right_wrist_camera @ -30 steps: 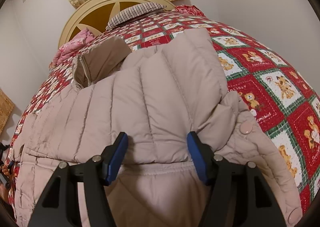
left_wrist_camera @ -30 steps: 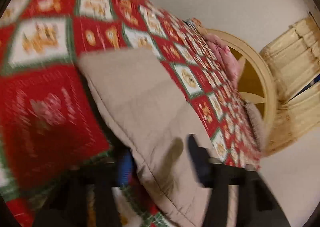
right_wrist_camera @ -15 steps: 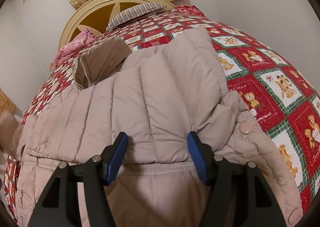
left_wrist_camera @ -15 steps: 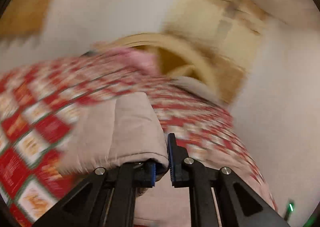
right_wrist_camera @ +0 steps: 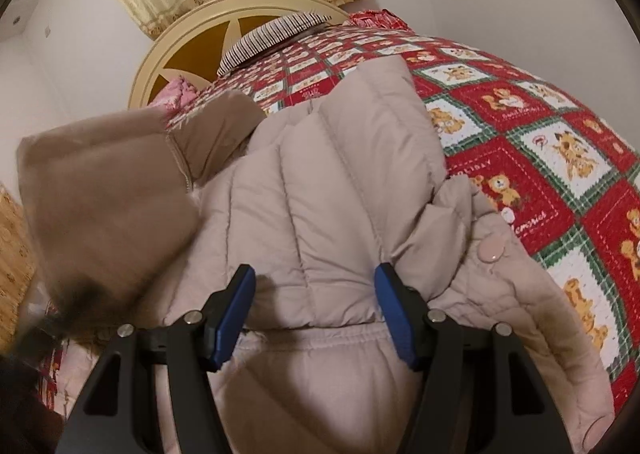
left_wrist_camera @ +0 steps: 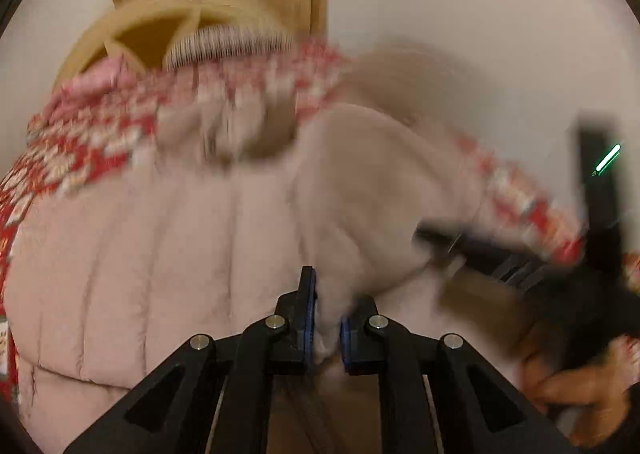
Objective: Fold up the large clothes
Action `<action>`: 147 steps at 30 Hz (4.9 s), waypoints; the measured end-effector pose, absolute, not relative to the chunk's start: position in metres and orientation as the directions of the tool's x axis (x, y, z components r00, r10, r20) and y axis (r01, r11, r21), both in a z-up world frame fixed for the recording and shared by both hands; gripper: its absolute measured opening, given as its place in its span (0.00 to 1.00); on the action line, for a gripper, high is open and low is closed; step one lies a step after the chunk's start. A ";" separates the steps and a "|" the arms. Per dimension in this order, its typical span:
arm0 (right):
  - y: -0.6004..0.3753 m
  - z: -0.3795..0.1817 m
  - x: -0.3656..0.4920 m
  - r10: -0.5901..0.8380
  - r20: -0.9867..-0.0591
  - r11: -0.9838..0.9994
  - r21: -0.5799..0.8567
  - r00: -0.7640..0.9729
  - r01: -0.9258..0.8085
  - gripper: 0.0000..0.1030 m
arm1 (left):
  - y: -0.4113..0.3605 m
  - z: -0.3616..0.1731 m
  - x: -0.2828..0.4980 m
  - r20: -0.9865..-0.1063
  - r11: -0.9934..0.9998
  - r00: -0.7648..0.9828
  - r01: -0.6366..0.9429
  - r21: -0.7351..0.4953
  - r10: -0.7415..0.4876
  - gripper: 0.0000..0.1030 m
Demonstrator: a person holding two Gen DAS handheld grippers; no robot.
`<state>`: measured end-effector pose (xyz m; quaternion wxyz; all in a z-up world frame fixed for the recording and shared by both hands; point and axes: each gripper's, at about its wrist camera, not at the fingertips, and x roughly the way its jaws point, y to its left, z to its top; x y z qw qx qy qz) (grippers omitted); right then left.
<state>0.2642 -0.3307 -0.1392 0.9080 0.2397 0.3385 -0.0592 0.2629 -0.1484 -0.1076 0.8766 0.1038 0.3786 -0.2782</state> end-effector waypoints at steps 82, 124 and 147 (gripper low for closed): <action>-0.320 -0.149 0.391 0.011 -0.725 0.884 0.330 0.689 0.333 0.03 | -0.044 -0.017 0.450 -0.636 0.928 0.675 0.270 -0.258 -0.373 0.78; -0.276 -0.113 0.466 0.068 -0.819 0.961 0.207 0.570 0.182 0.20 | -0.012 -0.149 0.449 -0.660 0.881 0.642 0.051 -0.470 -0.389 0.08; -0.276 -0.142 0.445 0.042 -0.724 0.973 0.186 0.688 0.136 0.17 | -0.116 -0.094 0.498 -0.726 0.915 0.557 0.252 -0.315 -0.403 0.09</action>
